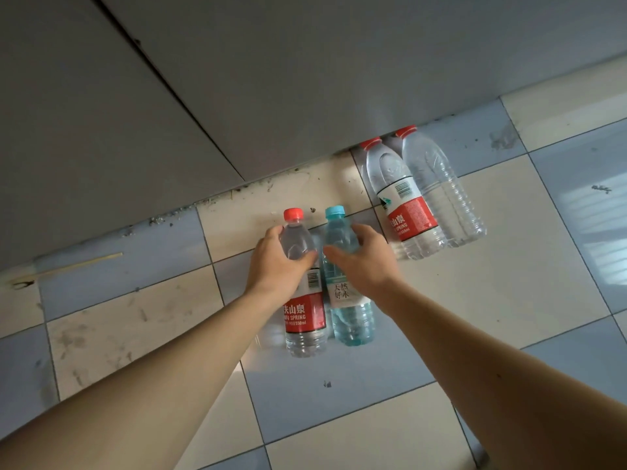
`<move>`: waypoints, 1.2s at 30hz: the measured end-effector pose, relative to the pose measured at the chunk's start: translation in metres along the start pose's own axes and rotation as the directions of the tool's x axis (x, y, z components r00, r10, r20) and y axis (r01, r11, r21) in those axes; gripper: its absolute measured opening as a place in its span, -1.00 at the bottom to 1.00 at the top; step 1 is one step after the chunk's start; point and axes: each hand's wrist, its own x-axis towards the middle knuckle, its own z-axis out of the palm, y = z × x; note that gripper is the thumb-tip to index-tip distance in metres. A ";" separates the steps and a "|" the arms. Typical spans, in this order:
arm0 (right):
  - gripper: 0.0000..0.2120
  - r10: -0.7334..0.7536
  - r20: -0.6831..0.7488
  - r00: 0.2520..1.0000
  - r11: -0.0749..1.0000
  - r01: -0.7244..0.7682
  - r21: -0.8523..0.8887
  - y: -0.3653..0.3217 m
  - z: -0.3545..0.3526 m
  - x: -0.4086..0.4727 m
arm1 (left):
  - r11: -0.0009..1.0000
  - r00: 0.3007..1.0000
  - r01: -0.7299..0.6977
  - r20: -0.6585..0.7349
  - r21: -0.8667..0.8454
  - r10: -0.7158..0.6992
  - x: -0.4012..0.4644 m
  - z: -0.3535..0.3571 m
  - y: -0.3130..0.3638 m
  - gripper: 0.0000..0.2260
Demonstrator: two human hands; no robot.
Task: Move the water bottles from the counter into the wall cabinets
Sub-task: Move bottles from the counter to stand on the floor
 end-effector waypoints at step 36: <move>-0.03 -0.255 -0.010 0.967 0.961 0.252 -0.116 0.001 -0.038 -0.082 | 0.910 0.903 -0.414 -0.112 0.033 0.415 -0.070 -0.042 -0.016 -0.15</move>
